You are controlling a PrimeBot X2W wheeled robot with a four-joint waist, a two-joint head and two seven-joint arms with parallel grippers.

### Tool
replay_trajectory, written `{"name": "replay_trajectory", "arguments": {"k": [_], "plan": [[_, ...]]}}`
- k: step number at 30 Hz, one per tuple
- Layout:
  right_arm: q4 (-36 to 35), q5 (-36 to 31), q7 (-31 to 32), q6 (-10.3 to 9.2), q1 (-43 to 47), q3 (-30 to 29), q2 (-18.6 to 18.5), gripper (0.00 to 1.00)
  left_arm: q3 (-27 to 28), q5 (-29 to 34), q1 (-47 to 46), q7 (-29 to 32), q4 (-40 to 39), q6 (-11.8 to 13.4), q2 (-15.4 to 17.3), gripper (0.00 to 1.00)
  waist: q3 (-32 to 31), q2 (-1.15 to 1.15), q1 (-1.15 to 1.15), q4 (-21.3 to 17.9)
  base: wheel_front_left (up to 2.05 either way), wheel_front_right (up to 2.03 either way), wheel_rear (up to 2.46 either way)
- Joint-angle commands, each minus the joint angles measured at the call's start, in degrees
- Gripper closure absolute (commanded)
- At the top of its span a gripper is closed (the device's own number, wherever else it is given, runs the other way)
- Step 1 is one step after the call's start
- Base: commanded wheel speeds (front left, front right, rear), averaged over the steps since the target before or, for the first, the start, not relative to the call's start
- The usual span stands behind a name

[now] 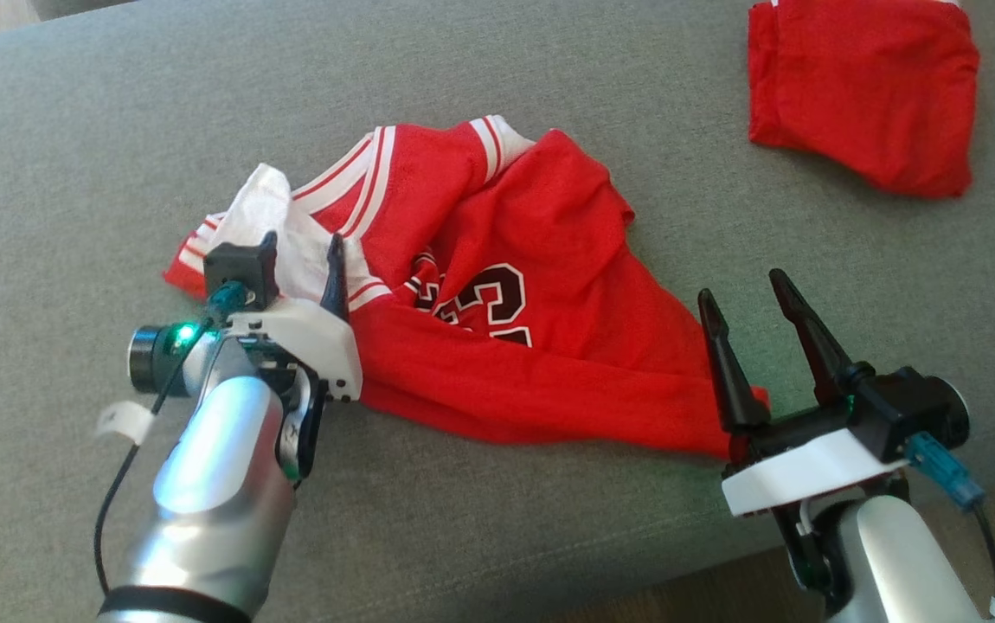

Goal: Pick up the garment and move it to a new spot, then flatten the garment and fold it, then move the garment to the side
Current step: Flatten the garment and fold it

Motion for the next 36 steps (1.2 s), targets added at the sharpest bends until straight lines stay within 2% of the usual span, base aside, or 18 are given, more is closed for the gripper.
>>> {"name": "replay_trajectory", "arguments": {"k": [1,2,3,4,5,11,18,28,35,36], "plan": [[-1.54,0.41,-0.72,-0.05,-1.56,1.21,0.07,0.00,1.43,0.42,-2.53,-0.02,-0.63,0.22,1.36,0.00,-0.03,0.00,0.00,-0.12,0.00,0.00,0.00],[-1.44,0.52,-0.82,-0.05,-1.59,1.19,0.07,0.00,1.43,0.24,-2.79,-0.17,-0.07,0.07,1.33,0.00,-0.05,0.00,0.00,-0.17,0.00,0.00,0.00],[-1.33,0.61,-0.91,-0.05,-1.63,1.17,0.07,0.00,1.53,-0.09,-3.00,-0.38,0.42,-0.13,1.28,0.51,-0.09,0.00,0.00,-0.19,0.00,0.00,0.00],[-1.33,0.61,-0.91,-0.05,-1.63,1.17,0.07,0.00,1.53,-0.09,-3.00,-0.38,0.42,-0.13,1.28,0.51,-0.09,0.00,0.00,-0.19,0.00,0.00,0.00],[-1.21,0.67,-1.00,-0.05,-1.65,1.15,0.07,0.00,1.65,-0.43,-3.18,-0.73,0.83,-0.26,1.22,1.00,-0.14,0.00,0.00,-0.17,0.00,0.00,0.00],[-0.44,0.82,-1.10,-0.05,-1.31,0.56,0.08,0.00,2.42,-1.90,-3.89,-4.27,-0.04,-0.60,0.80,1.00,-0.76,0.00,0.00,1.43,0.00,0.00,0.00],[0.04,-0.25,-0.57,-0.05,-0.89,-0.59,0.08,0.00,4.73,-3.38,-0.85,-5.38,-7.27,-0.86,0.50,1.00,-2.74,0.00,0.00,5.84,0.00,0.00,0.00],[0.59,-1.15,0.79,-0.05,0.85,-2.68,0.08,0.00,8.48,-3.13,14.83,-5.41,-23.16,-1.31,0.31,1.00,-6.48,0.00,0.00,13.51,0.00,0.00,0.00],[1.51,-1.88,2.25,-0.05,1.70,-2.36,0.08,0.00,7.33,-4.31,24.01,-5.42,-23.63,-0.97,0.03,1.00,-8.44,0.00,0.00,17.33,0.00,0.00,0.00],[1.57,-1.90,2.41,-0.05,1.76,-2.35,0.08,0.00,6.85,-4.73,24.82,-5.40,-22.53,-0.84,0.00,0.60,-8.62,0.00,0.00,17.61,0.00,0.00,0.00]]}}
